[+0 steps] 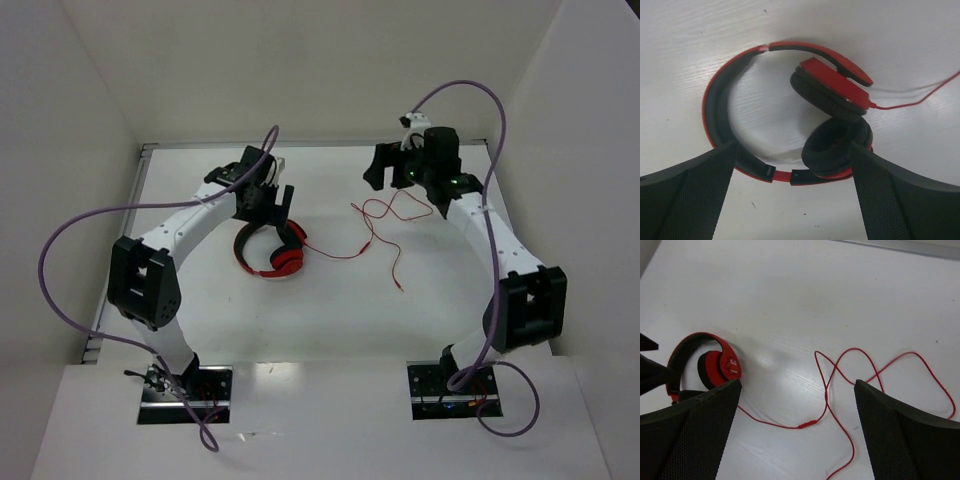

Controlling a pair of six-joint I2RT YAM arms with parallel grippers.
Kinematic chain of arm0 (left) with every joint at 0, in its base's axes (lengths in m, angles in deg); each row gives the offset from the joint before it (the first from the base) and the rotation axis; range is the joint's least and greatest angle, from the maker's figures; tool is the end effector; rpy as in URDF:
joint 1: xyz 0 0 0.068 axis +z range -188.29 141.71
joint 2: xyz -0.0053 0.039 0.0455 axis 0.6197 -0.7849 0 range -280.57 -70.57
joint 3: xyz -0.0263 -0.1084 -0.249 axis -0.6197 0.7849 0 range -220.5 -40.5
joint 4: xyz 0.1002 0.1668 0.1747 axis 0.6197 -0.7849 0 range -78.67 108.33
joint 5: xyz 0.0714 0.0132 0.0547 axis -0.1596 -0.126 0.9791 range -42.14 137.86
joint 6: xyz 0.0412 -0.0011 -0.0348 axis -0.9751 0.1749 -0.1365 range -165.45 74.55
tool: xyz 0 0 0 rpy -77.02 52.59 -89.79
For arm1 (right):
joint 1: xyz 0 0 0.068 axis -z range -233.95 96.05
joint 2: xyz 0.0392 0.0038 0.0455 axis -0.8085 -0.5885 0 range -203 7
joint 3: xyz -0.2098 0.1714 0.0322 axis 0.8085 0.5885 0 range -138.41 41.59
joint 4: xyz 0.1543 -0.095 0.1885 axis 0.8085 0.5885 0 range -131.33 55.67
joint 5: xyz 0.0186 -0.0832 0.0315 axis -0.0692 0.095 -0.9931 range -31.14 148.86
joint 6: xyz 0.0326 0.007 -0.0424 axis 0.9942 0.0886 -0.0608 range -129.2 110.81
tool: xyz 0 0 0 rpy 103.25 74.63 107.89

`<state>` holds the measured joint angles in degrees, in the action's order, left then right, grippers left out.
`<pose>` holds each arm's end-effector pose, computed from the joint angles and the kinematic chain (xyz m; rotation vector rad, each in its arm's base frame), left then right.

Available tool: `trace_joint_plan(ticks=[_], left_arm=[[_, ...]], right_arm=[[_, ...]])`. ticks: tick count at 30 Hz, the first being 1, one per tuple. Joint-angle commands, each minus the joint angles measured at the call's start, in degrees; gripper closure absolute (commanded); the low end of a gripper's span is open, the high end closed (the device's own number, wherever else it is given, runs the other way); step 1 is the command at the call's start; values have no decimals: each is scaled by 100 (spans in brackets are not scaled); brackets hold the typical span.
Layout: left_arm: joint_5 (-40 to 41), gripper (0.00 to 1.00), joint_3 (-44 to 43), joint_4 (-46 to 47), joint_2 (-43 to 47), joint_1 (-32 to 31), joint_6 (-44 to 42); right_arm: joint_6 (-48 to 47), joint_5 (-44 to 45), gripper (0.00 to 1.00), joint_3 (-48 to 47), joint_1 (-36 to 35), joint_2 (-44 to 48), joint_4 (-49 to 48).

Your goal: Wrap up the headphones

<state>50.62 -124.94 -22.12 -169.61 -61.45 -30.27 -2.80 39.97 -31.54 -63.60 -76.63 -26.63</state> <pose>0.3468 -0.1464 0.2807 0.1576 2.5378 -0.2048 0.3332 0.0684 0.3444 -0.2694 2.0040 0.5095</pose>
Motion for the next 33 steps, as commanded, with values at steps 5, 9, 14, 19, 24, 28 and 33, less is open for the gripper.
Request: trace_joint_plan(ticks=[5,9,14,19,24,28,33], left_arm=[[426,0,-302,-332,-28,250,3],[541,0,-82,-394,87,531,73],[778,0,304,-237,263,672,73],[421,0,947,309,719,927,134],[445,0,1728,915,1369,1207,249],[-170,0,2088,1239,1677,1463,170],[188,0,2064,1144,1889,1463,64]], right_arm=[[-516,-553,0,-378,-441,-969,-863],[-736,-36,0,-378,-1178,-1426,-916],[-613,-229,0,-870,-1890,-1841,-916],[-613,412,0,-1502,-2418,-2410,-671],[-613,596,0,-2186,-2656,-2991,-574],[-665,598,0,-2532,-2656,-3360,-292],[-718,404,0,-2725,-2656,-3791,-178]])
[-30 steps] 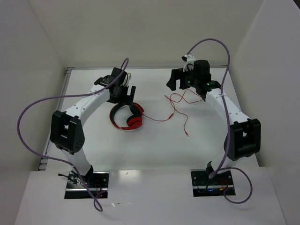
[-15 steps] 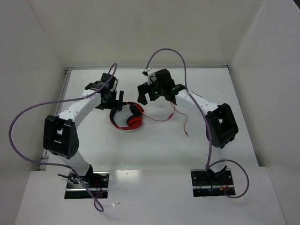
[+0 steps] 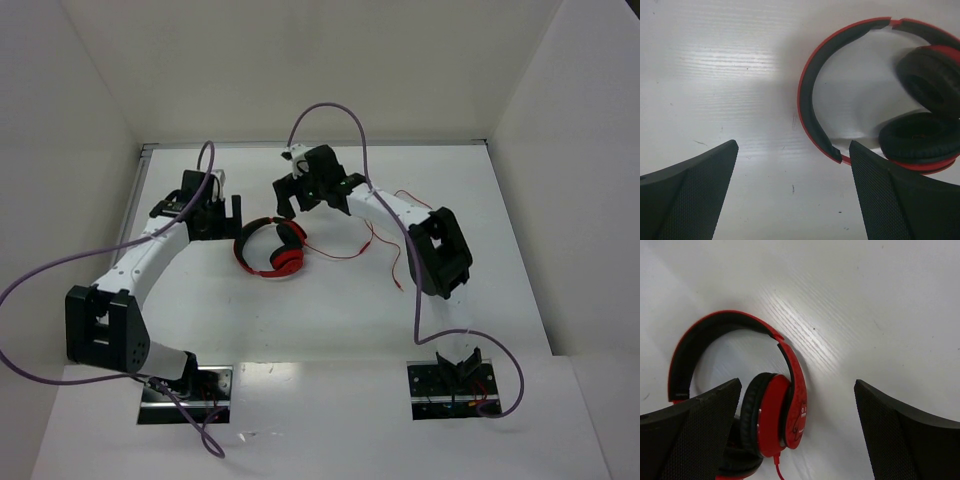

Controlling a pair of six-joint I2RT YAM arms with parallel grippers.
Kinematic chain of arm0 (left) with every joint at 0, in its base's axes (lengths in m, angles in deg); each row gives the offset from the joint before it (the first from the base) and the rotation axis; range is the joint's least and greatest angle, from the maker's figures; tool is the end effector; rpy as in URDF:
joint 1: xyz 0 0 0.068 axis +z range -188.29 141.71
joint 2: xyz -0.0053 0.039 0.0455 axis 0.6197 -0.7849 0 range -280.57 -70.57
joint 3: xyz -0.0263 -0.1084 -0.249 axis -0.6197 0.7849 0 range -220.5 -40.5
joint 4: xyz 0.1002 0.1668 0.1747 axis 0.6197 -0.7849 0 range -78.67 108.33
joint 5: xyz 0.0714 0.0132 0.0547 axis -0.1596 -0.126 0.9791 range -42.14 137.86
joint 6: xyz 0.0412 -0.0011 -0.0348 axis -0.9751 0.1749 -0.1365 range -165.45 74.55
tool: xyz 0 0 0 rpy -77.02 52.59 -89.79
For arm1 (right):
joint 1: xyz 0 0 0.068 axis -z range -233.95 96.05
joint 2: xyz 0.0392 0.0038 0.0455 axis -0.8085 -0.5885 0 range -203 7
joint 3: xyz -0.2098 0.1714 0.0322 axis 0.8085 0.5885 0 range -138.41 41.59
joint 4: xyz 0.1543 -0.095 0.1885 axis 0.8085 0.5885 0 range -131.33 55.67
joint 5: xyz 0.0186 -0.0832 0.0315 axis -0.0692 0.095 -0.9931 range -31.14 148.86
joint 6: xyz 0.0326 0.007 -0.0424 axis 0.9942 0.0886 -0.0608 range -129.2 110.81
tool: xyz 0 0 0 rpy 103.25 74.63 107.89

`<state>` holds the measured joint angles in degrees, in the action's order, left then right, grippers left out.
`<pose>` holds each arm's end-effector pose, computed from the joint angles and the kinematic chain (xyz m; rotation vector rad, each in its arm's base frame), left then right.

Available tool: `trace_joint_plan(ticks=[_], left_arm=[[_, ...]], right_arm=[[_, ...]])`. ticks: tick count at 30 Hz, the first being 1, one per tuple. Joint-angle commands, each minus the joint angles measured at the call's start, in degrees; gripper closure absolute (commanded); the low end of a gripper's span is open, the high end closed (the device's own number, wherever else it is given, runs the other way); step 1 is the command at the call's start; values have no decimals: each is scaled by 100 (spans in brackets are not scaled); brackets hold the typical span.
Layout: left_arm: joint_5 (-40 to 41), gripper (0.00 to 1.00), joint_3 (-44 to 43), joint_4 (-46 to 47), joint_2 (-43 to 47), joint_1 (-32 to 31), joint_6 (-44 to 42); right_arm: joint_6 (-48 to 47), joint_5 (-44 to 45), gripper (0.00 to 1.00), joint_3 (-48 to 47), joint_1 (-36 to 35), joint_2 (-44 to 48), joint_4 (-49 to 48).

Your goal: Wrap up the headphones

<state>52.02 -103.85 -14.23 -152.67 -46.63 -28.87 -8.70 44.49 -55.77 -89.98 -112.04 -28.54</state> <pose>0.3006 -0.0414 0.2676 -0.2086 2.4569 -0.0992 0.3889 0.2939 0.2481 -0.8167 2.0661 0.6312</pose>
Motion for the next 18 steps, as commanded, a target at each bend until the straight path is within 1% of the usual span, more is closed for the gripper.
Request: trace_joint_plan(ticks=[1,4,8,13,18], left_arm=[[197,0,-46,303,343,-19,-6],[199,0,51,355,511,-19,47],[137,0,174,417,442,-19,100],[137,0,174,417,441,-19,100],[76,0,235,417,555,-19,47]], right_arm=[[-128,-48,0,-301,-88,-251,12],[-199,-48,0,-195,-141,-391,12],[-199,-180,0,-134,-141,-392,65],[-5,-707,0,50,-141,-392,-57],[-5,-707,0,340,-264,-392,-58]])
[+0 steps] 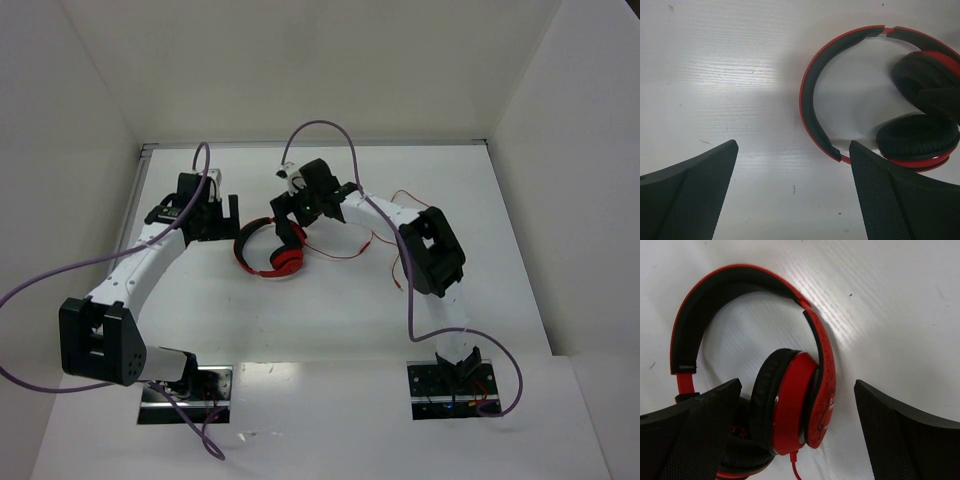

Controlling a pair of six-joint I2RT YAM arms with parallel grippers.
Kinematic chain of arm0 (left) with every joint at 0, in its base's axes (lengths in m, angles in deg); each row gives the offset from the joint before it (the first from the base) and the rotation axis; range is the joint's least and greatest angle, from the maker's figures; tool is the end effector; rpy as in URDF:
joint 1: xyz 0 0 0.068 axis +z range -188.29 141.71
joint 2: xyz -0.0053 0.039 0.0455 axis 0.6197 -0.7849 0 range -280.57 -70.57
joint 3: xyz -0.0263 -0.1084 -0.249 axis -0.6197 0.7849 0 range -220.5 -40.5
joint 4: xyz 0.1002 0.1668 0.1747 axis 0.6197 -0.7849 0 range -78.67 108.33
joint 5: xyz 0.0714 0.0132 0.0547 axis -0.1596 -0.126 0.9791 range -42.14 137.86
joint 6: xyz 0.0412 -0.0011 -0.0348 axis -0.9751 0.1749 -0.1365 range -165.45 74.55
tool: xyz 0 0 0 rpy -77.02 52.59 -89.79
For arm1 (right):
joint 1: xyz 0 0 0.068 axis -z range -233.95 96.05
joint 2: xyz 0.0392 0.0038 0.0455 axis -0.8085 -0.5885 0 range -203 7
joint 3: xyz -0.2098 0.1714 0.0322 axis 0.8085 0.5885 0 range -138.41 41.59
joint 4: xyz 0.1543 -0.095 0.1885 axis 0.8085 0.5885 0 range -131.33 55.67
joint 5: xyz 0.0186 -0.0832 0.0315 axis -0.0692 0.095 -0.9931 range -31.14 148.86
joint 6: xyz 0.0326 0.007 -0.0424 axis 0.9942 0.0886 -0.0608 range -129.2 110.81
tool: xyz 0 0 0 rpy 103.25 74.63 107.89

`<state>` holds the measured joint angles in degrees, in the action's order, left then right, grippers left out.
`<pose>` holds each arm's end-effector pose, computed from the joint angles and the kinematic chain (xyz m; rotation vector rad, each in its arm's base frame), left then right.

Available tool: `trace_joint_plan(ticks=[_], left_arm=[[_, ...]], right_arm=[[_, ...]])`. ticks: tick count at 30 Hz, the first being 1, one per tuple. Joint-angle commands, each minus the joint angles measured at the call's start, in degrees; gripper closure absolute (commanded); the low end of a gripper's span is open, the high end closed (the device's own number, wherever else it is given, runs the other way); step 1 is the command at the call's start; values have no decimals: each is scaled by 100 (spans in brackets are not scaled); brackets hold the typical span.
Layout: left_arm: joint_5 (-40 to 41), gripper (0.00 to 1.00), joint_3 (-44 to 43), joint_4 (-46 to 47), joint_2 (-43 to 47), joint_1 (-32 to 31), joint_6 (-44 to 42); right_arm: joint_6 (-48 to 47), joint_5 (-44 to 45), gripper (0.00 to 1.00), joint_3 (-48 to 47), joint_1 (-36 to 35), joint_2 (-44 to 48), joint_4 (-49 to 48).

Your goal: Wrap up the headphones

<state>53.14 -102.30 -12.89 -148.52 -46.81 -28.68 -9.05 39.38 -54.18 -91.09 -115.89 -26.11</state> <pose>0.2883 -0.0398 0.2806 -0.2153 2.3855 -0.0967 0.3820 0.3043 0.2045 -0.9188 2.1819 0.7174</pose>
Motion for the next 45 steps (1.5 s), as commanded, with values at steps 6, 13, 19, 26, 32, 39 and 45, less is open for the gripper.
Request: trace_joint_plan(ticks=[6,13,19,26,32,39,45], left_arm=[[-88,0,343,336,254,-1,28],[-88,0,406,336,316,-1,-25],[-273,0,353,336,53,-1,-25],[-440,0,152,196,-387,-1,-24],[-266,0,-639,-542,-1115,-1,-350],[481,0,-868,-657,-1380,-53,-298],[1422,0,-1080,-965,-1801,-449,-298]], right_arm=[[-32,24,0,304,-328,-112,-353],[21,24,18,304,-328,-288,-467],[21,24,55,444,-328,-394,-529],[223,287,70,997,-328,-201,-1020],[654,577,70,1464,-328,160,-1671],[1110,963,70,1412,-328,213,-1601],[1356,1385,70,1350,-328,213,-1390]])
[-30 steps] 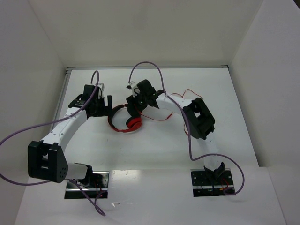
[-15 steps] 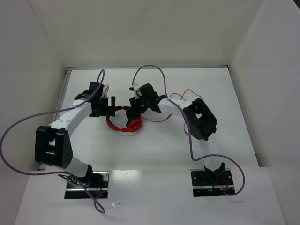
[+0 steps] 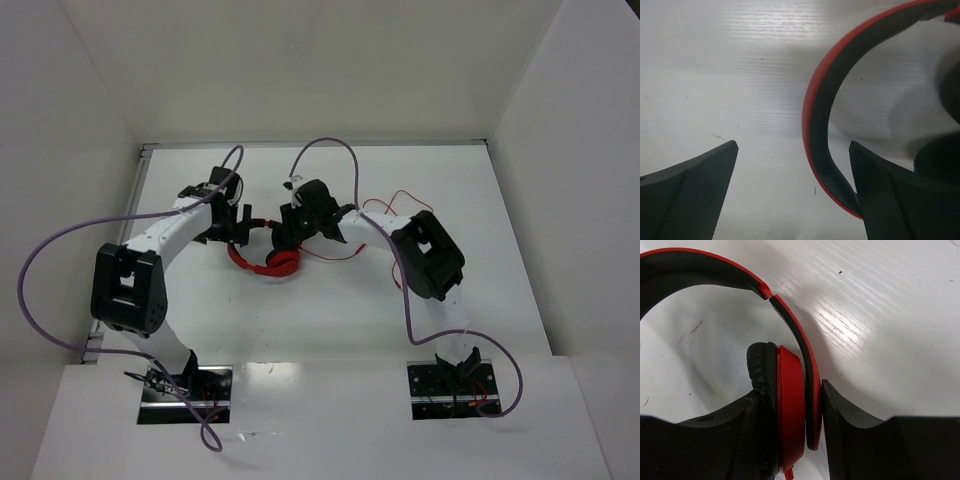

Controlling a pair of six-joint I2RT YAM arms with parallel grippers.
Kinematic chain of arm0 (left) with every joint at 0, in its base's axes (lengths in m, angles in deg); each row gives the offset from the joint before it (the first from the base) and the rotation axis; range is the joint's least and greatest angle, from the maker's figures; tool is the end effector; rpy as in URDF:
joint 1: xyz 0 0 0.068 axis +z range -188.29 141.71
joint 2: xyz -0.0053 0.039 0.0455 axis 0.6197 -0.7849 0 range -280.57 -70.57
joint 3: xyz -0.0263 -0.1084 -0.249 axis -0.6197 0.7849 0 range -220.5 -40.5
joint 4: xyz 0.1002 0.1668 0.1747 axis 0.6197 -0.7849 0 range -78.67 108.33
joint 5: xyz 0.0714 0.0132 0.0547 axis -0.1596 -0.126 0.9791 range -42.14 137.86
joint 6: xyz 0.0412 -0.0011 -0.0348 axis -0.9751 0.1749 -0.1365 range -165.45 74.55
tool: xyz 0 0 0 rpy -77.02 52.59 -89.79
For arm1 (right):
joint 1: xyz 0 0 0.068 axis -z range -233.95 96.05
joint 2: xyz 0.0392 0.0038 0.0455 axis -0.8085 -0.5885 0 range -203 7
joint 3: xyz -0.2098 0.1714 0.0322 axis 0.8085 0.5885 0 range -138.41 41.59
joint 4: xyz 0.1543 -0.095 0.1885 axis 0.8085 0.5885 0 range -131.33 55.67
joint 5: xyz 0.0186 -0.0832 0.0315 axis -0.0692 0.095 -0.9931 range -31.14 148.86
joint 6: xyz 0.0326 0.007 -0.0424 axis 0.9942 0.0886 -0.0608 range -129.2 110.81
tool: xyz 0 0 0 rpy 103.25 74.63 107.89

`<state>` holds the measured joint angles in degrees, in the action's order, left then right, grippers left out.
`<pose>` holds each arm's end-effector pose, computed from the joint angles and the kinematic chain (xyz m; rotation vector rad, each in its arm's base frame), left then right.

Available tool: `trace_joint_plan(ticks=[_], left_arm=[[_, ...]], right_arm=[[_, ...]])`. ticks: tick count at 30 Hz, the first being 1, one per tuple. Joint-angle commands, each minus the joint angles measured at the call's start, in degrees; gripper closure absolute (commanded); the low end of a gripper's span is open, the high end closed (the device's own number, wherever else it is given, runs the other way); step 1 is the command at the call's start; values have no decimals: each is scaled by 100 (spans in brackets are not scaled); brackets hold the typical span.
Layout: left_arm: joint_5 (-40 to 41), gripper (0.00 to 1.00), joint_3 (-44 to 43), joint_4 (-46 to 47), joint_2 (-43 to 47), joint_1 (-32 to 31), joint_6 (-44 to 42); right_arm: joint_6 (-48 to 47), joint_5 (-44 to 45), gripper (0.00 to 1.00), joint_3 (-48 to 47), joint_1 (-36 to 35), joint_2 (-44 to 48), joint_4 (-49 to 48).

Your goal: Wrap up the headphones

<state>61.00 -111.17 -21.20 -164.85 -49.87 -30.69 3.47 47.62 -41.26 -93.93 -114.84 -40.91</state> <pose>0.3321 -0.0597 0.2367 -0.1454 2.6279 0.1521 0.3568 0.3084 0.1611 -0.6584 2.2481 0.6969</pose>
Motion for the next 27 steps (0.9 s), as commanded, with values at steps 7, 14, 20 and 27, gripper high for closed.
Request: trace_joint_plan(ticks=[7,14,20,27], left_arm=[[908,0,-192,-134,-398,-205,17],[989,9,27,174,-469,-205,70],[840,12,238,533,-468,-205,237],[531,11,291,674,-688,-205,360]], right_arm=[[280,694,70,242,-44,309,142],[280,694,70,532,-44,433,-60],[394,518,70,770,-44,547,-331],[570,281,72,770,-44,547,-385]])
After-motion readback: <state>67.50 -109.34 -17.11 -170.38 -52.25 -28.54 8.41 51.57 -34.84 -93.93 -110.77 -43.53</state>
